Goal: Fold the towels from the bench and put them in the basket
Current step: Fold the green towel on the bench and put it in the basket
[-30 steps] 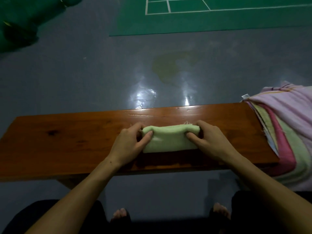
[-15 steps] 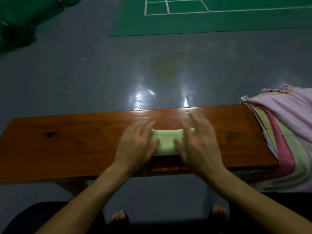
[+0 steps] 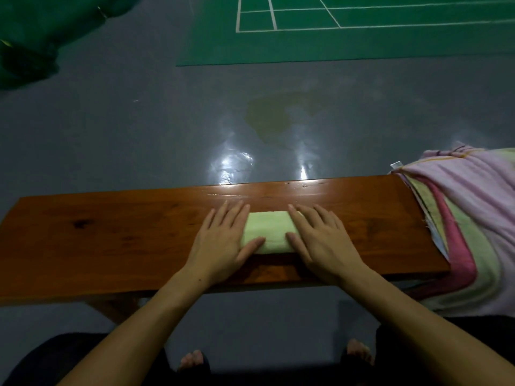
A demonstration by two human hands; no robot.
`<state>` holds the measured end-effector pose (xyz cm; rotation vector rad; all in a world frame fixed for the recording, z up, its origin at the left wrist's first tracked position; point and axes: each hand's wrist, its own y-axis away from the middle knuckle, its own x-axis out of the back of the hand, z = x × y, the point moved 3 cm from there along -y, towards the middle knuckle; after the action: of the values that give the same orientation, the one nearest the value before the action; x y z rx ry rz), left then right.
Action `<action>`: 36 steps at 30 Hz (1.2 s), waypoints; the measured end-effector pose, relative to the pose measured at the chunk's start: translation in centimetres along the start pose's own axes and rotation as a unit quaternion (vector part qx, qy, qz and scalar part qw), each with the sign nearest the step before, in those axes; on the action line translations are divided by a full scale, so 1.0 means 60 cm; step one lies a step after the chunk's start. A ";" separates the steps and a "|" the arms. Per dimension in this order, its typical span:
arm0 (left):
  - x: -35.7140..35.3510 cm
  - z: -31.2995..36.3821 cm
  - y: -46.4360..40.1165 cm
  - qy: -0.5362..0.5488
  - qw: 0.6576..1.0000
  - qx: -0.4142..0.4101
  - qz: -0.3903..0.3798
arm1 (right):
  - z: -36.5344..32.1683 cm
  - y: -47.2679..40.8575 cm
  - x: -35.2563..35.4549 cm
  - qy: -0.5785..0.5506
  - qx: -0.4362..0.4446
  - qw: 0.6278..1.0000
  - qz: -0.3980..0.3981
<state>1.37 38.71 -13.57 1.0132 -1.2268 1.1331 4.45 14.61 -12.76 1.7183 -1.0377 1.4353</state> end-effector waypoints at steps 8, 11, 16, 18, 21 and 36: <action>0.032 -0.021 -0.003 0.130 0.984 0.120 0.031 | -0.008 0.009 0.028 -0.009 -0.036 0.999 0.036; 0.040 -0.030 -0.012 0.164 0.976 0.136 -0.047 | -0.007 0.009 0.027 -0.127 -0.018 0.992 -0.013; 0.045 -0.042 -0.014 0.279 0.951 0.086 -0.098 | 0.002 -0.002 0.015 -0.221 -0.021 0.973 -0.064; 0.059 -0.034 -0.007 0.347 0.934 0.049 -0.069 | -0.011 -0.006 0.020 -0.231 -0.023 0.969 -0.087; 0.089 -0.020 0.007 0.507 0.861 0.041 -0.017 | -0.042 -0.017 0.025 -0.291 -0.002 0.948 -0.128; 0.262 -0.140 0.258 0.572 0.719 0.217 0.329 | -0.295 0.021 0.149 -0.475 0.195 0.858 0.027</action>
<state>-12.50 51.02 1.06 -0.0373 -0.2249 2.1983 -4.07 28.00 -0.82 2.8452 -1.3223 0.7941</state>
